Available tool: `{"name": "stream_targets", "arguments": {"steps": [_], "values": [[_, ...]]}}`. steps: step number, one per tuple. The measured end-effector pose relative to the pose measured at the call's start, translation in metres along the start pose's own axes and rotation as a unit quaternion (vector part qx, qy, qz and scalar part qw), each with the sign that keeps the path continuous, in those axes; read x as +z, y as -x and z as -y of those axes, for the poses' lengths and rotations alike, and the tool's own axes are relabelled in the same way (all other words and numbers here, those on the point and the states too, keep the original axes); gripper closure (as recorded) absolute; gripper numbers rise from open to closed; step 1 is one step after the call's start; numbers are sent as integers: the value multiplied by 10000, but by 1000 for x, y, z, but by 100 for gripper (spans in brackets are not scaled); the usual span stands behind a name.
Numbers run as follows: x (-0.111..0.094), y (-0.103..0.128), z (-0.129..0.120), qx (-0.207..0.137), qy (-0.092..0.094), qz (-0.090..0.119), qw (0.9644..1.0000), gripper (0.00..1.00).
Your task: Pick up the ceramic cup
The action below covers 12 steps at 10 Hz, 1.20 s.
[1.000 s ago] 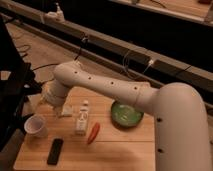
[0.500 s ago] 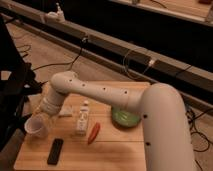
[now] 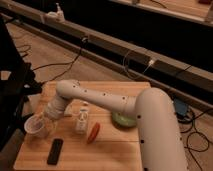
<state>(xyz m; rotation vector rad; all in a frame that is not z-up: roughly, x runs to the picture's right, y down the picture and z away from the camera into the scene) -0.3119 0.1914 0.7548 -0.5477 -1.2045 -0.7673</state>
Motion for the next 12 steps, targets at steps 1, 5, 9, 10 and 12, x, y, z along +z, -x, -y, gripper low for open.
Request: {"name": "stream_targets", "arguments": {"steps": [1,5,9,10,12], "values": [[1,-2,3,-41,-82,22,10000,64],[-6,0,11,-269,-198,-53,9994,99],[-43,8,31,-510,-556,-372,9965,100],[-58,13,35,-582,-671,-480,9949,100],[-89,21,42,-697,-923,-674,9910,100]]}}
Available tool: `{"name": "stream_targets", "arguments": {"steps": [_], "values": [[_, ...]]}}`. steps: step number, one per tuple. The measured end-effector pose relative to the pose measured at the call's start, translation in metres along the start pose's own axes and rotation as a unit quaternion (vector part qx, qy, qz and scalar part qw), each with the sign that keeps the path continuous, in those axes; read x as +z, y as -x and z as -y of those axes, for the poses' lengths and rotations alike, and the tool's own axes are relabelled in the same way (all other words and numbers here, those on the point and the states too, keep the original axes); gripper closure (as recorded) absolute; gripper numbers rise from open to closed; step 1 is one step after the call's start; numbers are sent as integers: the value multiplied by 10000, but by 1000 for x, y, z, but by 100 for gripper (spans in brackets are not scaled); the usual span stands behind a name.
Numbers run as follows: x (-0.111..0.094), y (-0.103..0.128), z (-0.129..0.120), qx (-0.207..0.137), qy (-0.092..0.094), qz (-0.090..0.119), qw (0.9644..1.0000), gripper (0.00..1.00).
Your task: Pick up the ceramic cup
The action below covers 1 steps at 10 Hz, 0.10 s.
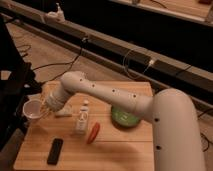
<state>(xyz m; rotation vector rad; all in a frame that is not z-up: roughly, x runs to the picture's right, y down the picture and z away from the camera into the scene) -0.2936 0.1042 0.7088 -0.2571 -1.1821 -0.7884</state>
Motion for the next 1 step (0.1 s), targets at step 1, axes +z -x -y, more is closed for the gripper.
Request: {"name": "stream_targets", "arguments": {"steps": [1], "values": [[0,0,0,-4,-5,-6,10000,100]]}}
